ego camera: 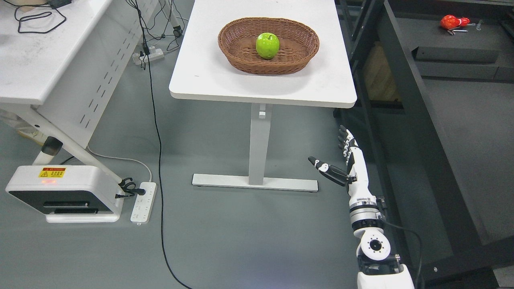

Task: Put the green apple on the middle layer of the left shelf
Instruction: 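Raise the right hand toward the wicker basket on the table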

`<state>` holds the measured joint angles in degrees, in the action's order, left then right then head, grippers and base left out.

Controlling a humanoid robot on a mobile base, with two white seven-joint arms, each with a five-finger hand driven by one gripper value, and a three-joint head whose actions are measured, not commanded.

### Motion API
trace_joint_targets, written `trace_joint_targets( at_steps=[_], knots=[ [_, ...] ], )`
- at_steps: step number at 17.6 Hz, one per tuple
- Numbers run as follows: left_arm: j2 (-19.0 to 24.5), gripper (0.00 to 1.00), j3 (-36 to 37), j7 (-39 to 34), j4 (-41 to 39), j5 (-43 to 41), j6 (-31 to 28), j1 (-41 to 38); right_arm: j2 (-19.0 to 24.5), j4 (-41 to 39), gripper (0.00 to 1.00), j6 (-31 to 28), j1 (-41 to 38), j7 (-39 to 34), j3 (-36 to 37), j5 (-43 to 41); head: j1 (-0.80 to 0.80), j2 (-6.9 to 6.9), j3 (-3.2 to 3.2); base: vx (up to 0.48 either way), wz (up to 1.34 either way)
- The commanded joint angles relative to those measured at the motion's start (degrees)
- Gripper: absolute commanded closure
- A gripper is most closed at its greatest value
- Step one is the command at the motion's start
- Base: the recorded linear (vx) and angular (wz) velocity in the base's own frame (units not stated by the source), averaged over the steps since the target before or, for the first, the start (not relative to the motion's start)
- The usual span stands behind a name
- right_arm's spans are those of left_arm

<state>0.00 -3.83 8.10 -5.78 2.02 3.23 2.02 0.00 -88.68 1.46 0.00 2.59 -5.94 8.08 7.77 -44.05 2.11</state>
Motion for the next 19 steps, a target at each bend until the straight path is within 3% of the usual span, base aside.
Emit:
trace_joint_targets(
  at_steps=[1,7,11,12,13,16,17,19],
  knots=[
    [1.00,0.00,-0.12,-0.01,-0.02,0.00,0.02,0.00,-1.00,0.00,0.00,0.04,-1.05,0.04,0.14,0.00,0.00,0.00,0.00,0.000,0.00],
    [1.00,0.00,0.05,-0.01,-0.02,0.00,0.02,0.00,-1.00,0.00,0.00,0.13,-1.23,-0.57,0.75,-0.70,0.00,0.00,0.00,0.000,0.00],
    [1.00,0.00,0.05,-0.01,-0.02,0.00,0.02,0.00,-1.00,-0.09,0.00,5.30,-0.53,-0.57,2.25,-0.45,0.00,0.00,0.00,0.000,0.00],
    [1.00,0.00,0.05,-0.01,-0.02,0.00,0.02,0.00,-1.13,-0.09,0.00,5.31,0.08,-0.22,1.90,2.96,0.00,0.00,0.00,0.000,0.00],
    [1.00,0.00,-0.12,-0.01,0.07,0.00,0.02,0.00,-2.80,0.00,0.00,5.31,2.00,0.04,1.81,11.43,0.00,0.00,0.00,0.000,0.00],
    [1.00,0.00,-0.12,-0.01,-0.02,0.00,0.02,0.00,-4.14,0.00,0.01,3.83,3.96,5.47,0.85,46.82,0.00,0.00,0.00,0.000,0.00],
    [1.00,0.00,-0.12,-0.01,-0.02,0.00,0.02,0.00,-3.52,-0.09,0.01,3.12,3.61,6.54,-0.46,50.41,0.00,0.00,0.00,0.000,0.00],
    [1.00,0.00,0.05,-0.01,-0.02,0.00,0.02,0.00,-2.12,-0.79,0.00,1.98,2.55,6.46,-2.76,49.66,0.00,0.00,0.00,0.008,0.00]
  ],
)
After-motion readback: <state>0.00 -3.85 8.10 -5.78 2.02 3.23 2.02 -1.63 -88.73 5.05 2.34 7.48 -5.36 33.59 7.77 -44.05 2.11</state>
